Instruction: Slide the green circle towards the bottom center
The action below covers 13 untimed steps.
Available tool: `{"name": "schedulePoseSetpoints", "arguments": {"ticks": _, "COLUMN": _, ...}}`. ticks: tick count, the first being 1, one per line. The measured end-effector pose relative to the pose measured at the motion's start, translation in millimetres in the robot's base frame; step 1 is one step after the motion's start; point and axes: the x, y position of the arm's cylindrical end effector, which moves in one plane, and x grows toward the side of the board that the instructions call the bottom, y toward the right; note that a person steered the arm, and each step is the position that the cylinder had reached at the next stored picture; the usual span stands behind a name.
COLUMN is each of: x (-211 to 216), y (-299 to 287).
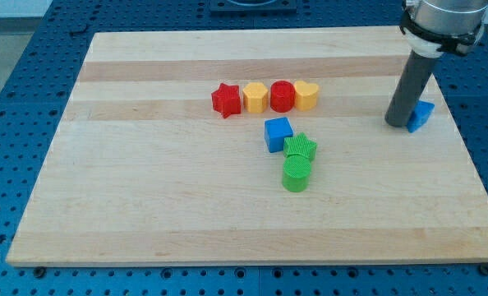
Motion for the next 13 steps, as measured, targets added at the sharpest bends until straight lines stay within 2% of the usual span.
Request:
{"name": "schedulePoseSetpoints", "arguments": {"ticks": 2, "x": 52.1, "y": -43.5}}
{"name": "schedulePoseSetpoints", "arguments": {"ticks": 11, "x": 52.2, "y": -75.4}}
{"name": "schedulePoseSetpoints", "arguments": {"ticks": 13, "x": 62.1, "y": -115.3}}
